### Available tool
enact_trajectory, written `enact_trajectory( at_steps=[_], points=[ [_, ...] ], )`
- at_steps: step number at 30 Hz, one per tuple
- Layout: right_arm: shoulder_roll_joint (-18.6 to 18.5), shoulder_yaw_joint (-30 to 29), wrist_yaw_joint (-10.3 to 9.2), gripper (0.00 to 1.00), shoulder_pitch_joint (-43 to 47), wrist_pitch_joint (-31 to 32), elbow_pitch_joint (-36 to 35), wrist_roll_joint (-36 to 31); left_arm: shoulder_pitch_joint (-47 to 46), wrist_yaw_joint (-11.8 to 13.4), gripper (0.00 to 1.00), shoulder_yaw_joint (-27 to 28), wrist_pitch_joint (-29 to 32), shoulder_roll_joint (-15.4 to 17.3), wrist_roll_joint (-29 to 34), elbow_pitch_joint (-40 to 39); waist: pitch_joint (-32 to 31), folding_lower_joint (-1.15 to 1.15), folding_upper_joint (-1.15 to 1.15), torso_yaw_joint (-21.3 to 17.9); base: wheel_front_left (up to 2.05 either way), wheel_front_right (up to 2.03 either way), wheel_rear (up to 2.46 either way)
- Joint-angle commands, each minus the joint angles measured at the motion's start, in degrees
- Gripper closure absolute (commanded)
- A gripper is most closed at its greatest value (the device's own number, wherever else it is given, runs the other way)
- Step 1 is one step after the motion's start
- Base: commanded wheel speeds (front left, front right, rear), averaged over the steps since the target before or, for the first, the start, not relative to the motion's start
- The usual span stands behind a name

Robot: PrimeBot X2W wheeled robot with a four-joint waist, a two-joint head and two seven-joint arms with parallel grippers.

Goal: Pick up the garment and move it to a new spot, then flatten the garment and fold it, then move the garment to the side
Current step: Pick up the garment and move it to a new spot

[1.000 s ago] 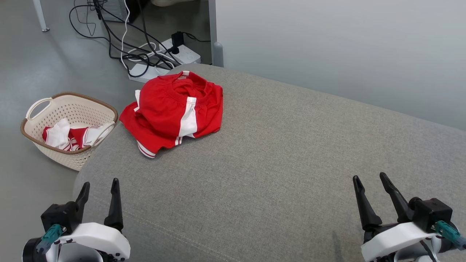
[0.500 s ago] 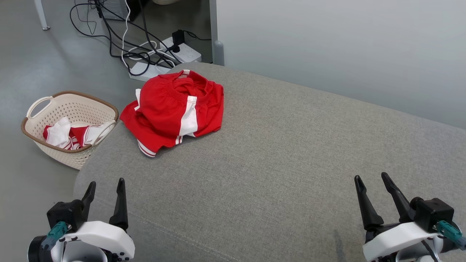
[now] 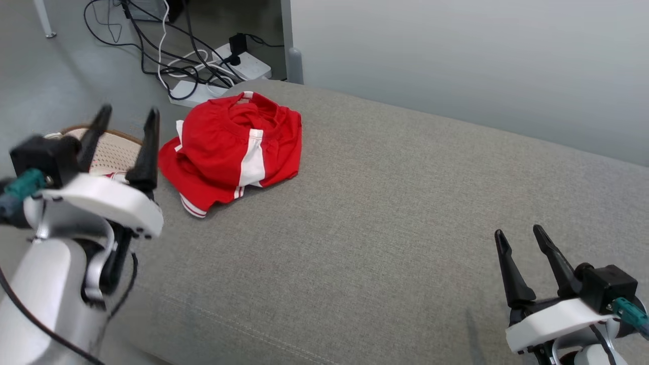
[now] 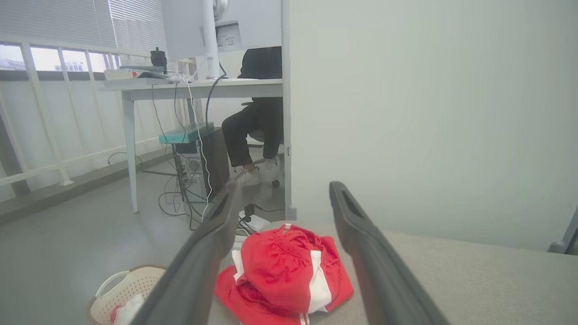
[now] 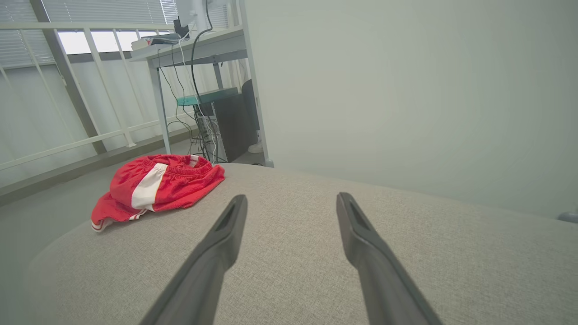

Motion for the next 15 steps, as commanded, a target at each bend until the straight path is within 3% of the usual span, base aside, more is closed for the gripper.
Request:
enact_trajectory(
  at_steps=[1, 8, 15],
  points=[
    [-0.9, 1.0, 0.41, 0.00, -2.4, -0.8, -2.3, -0.6, -6.5, -0.7, 0.00, 2.4, 1.2, 2.6, -0.2, -1.0, 1.0, 0.00, 0.00, -1.3, 0.00, 0.00, 0.00],
    [-1.3, 1.7, 0.41, 0.00, -4.5, -0.6, -4.8, -1.2, -20.3, -2.6, 0.00, 4.3, 8.4, 6.6, -2.8, 13.3, 5.1, 0.00, 0.00, -8.1, 0.00, 0.00, 0.00],
    [-2.7, 3.6, 0.41, 0.00, -7.2, 0.1, -6.6, -1.3, -27.2, -4.1, 0.00, 5.9, 14.2, 10.3, -5.1, 29.8, 11.4, 0.00, 0.00, -15.7, 0.00, 0.00, 0.00]
  ],
)
